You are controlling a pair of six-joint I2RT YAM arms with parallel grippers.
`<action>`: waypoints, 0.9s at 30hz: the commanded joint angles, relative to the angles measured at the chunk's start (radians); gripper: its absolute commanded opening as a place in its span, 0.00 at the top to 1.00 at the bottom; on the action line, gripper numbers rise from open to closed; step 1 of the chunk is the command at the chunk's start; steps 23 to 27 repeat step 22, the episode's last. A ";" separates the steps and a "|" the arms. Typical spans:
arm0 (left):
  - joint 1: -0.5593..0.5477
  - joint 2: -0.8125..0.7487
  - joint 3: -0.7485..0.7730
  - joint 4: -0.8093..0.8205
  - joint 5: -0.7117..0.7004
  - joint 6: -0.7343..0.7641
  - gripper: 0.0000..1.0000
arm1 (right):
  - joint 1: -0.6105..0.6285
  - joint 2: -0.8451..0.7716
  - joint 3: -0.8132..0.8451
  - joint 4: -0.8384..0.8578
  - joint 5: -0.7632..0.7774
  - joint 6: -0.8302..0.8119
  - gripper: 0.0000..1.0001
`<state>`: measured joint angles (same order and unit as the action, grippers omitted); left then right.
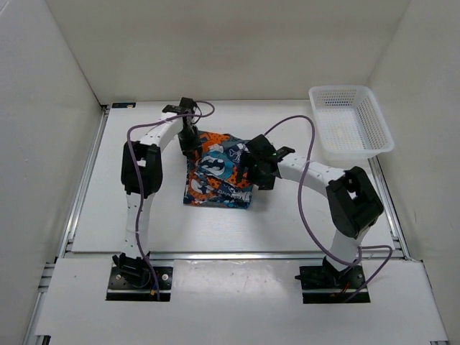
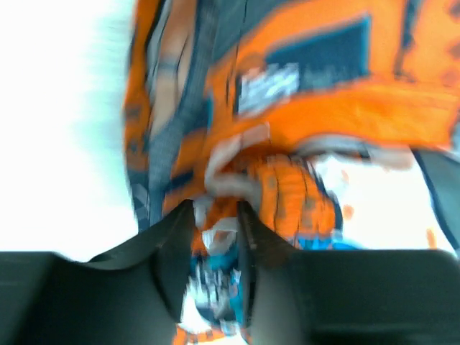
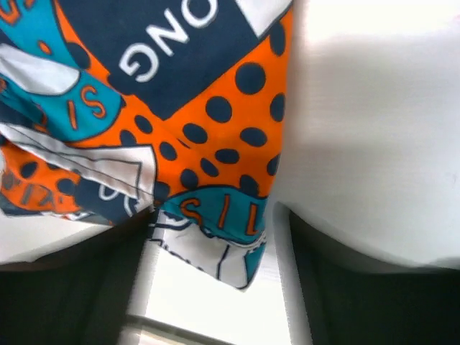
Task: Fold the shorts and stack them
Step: Fold the shorts
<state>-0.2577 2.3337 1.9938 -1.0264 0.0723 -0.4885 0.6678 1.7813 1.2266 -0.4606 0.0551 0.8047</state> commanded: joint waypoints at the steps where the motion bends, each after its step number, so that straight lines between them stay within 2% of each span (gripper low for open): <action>1: -0.011 -0.092 0.117 -0.072 -0.020 0.027 0.56 | 0.004 -0.123 0.043 -0.104 0.214 0.005 0.01; 5: -0.011 -0.213 0.174 -0.123 -0.071 0.048 0.27 | -0.007 -0.270 0.053 -0.243 0.449 0.005 0.01; 6: -0.011 -0.271 0.174 -0.153 -0.086 0.048 0.15 | -0.022 -0.339 0.044 -0.257 0.481 -0.022 0.01; 8: 0.011 -0.339 0.151 -0.167 -0.100 0.048 0.07 | -0.056 -0.407 0.019 -0.295 0.528 -0.048 0.01; 10: 0.021 -0.468 0.094 -0.153 -0.109 0.048 0.06 | -0.089 -0.497 0.004 -0.331 0.598 -0.068 0.01; 14: 0.048 -0.729 -0.116 -0.069 -0.130 0.048 0.06 | -0.142 -0.623 -0.029 -0.462 0.704 -0.078 0.01; 15: 0.057 -0.835 -0.212 -0.045 -0.141 0.048 0.06 | -0.151 -0.667 -0.029 -0.480 0.719 -0.078 0.01; 19: 0.057 -1.080 -0.424 0.045 -0.152 0.022 0.06 | -0.151 -0.775 -0.062 -0.544 0.758 -0.078 0.01; 22: 0.057 -1.209 -0.507 0.045 -0.152 0.008 0.06 | -0.160 -0.847 -0.107 -0.565 0.744 -0.078 0.01; 27: 0.057 -1.209 -0.507 0.045 -0.152 0.008 0.06 | -0.160 -0.847 -0.107 -0.565 0.744 -0.078 0.01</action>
